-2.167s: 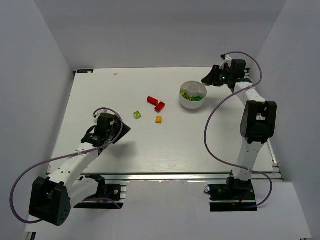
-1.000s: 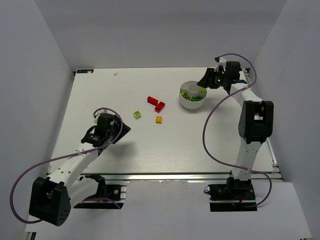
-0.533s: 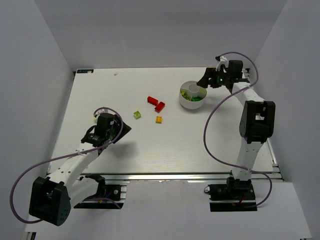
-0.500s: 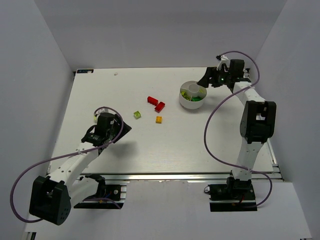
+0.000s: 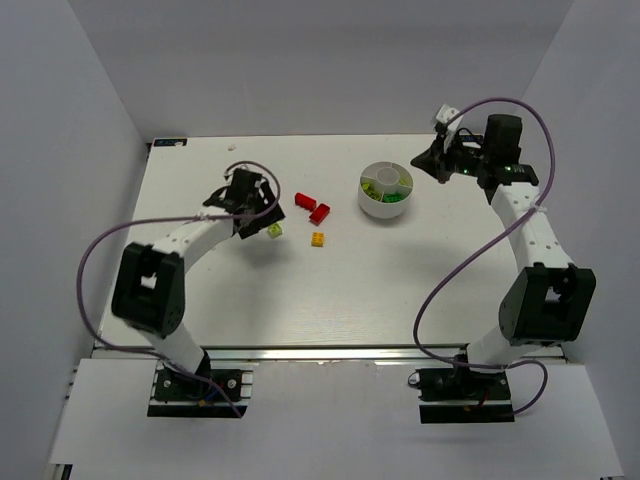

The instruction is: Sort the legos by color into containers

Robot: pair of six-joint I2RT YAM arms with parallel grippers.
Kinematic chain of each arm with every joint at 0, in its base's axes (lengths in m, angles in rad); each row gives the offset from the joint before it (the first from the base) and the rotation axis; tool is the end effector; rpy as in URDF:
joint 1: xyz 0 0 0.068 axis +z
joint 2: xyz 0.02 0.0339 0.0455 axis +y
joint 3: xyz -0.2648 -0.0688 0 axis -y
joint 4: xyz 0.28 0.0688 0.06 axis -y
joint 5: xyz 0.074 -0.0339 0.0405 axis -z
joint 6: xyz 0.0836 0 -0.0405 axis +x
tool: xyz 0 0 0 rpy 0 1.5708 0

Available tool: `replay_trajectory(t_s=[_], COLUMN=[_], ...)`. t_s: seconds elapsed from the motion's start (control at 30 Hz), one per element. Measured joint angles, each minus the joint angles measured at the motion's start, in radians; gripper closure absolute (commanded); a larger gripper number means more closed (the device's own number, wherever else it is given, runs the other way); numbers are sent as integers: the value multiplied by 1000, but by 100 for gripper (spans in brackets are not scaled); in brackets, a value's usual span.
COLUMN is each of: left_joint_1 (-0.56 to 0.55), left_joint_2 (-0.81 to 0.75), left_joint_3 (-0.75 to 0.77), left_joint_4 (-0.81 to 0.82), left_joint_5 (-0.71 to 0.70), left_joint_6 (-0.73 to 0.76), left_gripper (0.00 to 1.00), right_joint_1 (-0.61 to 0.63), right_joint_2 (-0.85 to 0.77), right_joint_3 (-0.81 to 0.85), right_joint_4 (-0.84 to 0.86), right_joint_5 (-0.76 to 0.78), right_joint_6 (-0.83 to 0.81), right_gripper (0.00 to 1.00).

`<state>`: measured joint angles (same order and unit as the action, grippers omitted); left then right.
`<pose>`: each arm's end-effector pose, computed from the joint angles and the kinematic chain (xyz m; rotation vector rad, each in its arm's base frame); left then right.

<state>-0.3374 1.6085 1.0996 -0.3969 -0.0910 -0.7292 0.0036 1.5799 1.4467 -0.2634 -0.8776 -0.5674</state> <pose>0.3807 -0.1255 0.1703 -0.5258 2.4477 -0.3413 0.4252 0.0658 0.3514 -1.0240 1.5354 0.4681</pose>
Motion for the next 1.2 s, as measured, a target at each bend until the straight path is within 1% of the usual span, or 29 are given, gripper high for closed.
replay_trajectory(t_s=[0.03, 0.07, 0.1, 0.23, 0.3, 0.37, 0.53, 0.83, 0.97, 1.0, 1.1, 1.17, 1.2], left_joint_1=[-7, -16, -24, -52, -61, -68, -70, -71, -71, -71, -71, -71, -71], left_joint_2=[53, 109, 158, 292, 336, 367, 422, 444, 444, 444, 444, 444, 444], left_joint_3=[46, 96, 137, 249, 291, 323, 401, 406, 397, 397, 396, 391, 388], left_joint_4=[-11, -33, -47, -117, -153, -178, -222, -257, -257, -255, -246, -236, -229], left_joint_5=[-10, -20, -29, -61, -79, -93, -126, -157, -160, -161, -161, -160, -160], left_joint_6=[12, 24, 34, 62, 72, 78, 86, 86, 86, 87, 89, 89, 87], left_gripper=[14, 14, 14, 16, 18, 22, 25, 26, 34, 38, 41, 45, 48], right_joint_1=[11, 21, 32, 55, 55, 55, 55, 55, 55, 55, 55, 55, 55], right_joint_2=[-21, -45, -69, -147, -171, -183, -193, -193, -193, -193, -193, -193, -193], right_joint_3=[-24, -64, -108, -265, -297, -301, -304, -314, -314, -314, -314, -315, -317], right_joint_4=[-18, -29, -40, -61, -69, -74, -70, -51, -48, -48, -48, -48, -48], right_joint_5=[0, 1, 2, 10, 12, 12, 12, 19, 19, 20, 22, 25, 26], right_joint_6=[-19, -35, -47, -50, -41, -32, -11, 13, 18, 19, 27, 39, 43], right_gripper=[86, 81, 78, 77, 76, 75, 75, 74, 74, 74, 73, 71, 66])
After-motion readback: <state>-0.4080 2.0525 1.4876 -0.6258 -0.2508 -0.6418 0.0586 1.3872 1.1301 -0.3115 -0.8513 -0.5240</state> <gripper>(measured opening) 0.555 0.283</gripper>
